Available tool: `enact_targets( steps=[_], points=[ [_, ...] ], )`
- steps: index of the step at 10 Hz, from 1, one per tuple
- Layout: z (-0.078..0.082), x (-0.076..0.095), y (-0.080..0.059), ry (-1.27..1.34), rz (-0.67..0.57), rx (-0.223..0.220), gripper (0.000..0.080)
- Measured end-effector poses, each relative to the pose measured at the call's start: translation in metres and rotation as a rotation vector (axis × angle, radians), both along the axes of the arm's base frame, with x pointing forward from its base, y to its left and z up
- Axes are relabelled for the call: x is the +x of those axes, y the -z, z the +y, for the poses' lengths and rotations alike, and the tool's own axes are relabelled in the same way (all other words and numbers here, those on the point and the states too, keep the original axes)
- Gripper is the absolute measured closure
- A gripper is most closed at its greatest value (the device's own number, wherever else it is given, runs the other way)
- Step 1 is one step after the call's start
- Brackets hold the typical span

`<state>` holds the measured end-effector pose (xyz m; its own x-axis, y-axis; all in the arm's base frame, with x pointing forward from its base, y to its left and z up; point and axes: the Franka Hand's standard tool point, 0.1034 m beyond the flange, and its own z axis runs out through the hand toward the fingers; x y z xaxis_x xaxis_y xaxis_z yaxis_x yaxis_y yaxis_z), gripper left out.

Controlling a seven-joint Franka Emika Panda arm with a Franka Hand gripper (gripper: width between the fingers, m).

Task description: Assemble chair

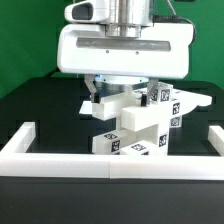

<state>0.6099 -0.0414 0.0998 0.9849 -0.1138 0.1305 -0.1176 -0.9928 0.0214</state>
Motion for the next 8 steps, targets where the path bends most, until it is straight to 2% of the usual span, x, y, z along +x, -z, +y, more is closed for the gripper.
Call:
enact_targets(
  steps=[5, 8],
  points=[
    [-0.013, 0.010, -0.002, 0.020, -0.041, -0.014, 0.0150],
    [0.000, 0.008, -0.015, 0.030, -0.025, 0.011, 0.0150]
  ],
)
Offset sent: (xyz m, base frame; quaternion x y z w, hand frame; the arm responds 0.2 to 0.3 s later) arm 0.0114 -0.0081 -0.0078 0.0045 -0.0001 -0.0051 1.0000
